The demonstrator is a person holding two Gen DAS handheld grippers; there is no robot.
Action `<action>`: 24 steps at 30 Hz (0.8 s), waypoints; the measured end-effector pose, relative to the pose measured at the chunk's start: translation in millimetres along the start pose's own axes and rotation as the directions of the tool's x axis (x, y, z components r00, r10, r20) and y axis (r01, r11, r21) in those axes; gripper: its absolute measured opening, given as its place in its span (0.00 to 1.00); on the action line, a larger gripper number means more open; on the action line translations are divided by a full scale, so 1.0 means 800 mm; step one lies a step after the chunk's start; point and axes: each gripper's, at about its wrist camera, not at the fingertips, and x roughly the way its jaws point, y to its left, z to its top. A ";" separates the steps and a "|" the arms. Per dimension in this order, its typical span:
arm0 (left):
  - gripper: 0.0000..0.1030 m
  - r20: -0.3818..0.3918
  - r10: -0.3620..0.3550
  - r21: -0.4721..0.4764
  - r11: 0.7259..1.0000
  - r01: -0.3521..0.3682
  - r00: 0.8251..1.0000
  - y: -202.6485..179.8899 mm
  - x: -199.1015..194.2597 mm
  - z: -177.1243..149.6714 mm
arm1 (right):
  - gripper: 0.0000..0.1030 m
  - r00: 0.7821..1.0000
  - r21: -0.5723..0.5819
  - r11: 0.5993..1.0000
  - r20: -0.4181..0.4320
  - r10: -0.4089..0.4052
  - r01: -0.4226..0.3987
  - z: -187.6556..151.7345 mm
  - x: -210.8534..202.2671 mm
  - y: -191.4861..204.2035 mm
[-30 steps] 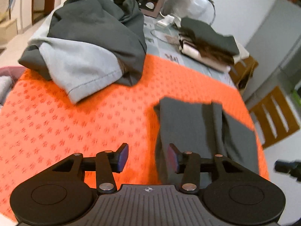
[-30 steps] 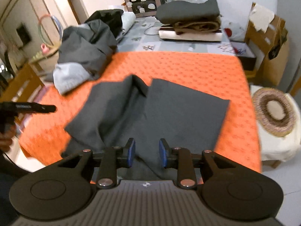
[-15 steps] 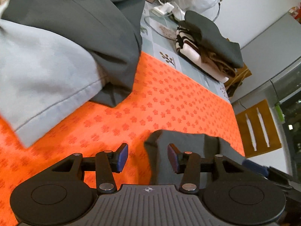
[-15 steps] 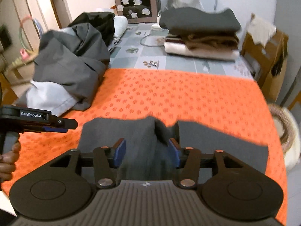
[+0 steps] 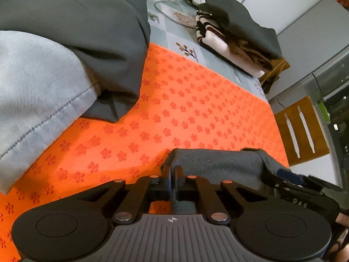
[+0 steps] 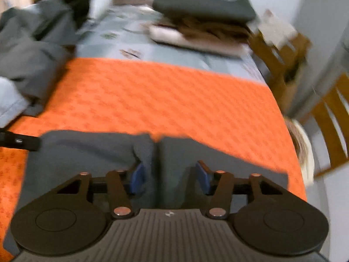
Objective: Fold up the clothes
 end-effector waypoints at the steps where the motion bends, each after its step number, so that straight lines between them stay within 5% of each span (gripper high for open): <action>1: 0.06 0.003 -0.007 0.014 1.000 0.007 1.000 -0.001 -0.002 0.000 | 0.54 0.999 0.050 0.998 0.003 0.047 -0.047 -0.002 -0.007 -0.015; 3: 0.09 0.022 -0.044 0.038 0.998 0.043 0.999 -0.002 -0.008 0.000 | 0.54 0.993 0.122 0.985 0.034 0.116 -0.119 -0.008 -0.025 -0.041; 5: 0.24 0.059 -0.085 0.041 0.996 0.083 0.995 0.002 -0.015 0.001 | 0.56 0.986 0.175 0.971 0.066 0.156 -0.165 -0.012 -0.040 -0.067; 7: 0.31 0.078 -0.109 0.021 0.994 0.107 0.991 0.009 -0.016 0.004 | 0.58 0.989 0.209 0.968 0.075 0.126 -0.139 -0.014 -0.042 -0.098; 14: 0.31 0.040 -0.124 -0.042 0.991 0.126 0.991 0.019 0.012 0.020 | 0.58 0.997 0.372 0.927 0.069 0.030 -0.054 -0.030 -0.007 -0.203; 19: 0.31 -0.003 -0.134 -0.030 0.991 0.133 0.991 0.009 0.028 0.016 | 0.58 0.990 0.507 0.851 0.095 0.100 -0.135 -0.046 0.036 -0.242; 22: 0.27 -0.003 -0.105 0.005 0.994 0.105 0.994 -0.001 0.033 0.014 | 0.38 0.986 0.514 0.842 0.112 0.126 -0.166 -0.050 0.051 -0.240; 23: 0.20 -0.004 -0.084 0.021 0.996 0.084 0.996 -0.004 0.035 0.013 | 0.19 0.984 0.516 0.839 0.123 0.130 -0.175 -0.051 0.053 -0.239; 24: 0.18 -0.005 -0.063 0.036 0.997 0.064 0.998 -0.008 0.037 0.011 | 0.14 0.982 0.518 0.836 0.134 0.131 -0.182 -0.050 0.051 -0.237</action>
